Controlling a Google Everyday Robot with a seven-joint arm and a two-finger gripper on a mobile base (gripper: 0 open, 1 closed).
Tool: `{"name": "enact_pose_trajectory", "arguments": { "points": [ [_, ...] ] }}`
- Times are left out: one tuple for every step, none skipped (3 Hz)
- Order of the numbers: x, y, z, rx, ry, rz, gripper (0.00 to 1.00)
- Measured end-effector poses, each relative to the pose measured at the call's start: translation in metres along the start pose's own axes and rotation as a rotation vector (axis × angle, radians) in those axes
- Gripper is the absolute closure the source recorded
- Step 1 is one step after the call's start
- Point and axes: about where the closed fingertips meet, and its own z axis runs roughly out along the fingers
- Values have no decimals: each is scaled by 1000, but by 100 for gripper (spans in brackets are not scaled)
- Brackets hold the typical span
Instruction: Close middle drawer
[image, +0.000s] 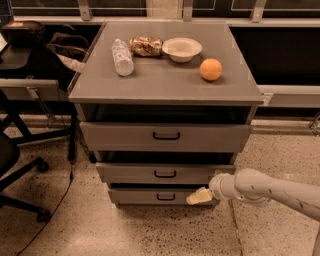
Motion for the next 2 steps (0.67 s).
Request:
{"name": "enact_pose_trajectory", "arguments": {
  "points": [
    [-5,3,-10,-6,-22,-19,0],
    [1,5,-24,-9,-29,-20,0]
  ]
}}
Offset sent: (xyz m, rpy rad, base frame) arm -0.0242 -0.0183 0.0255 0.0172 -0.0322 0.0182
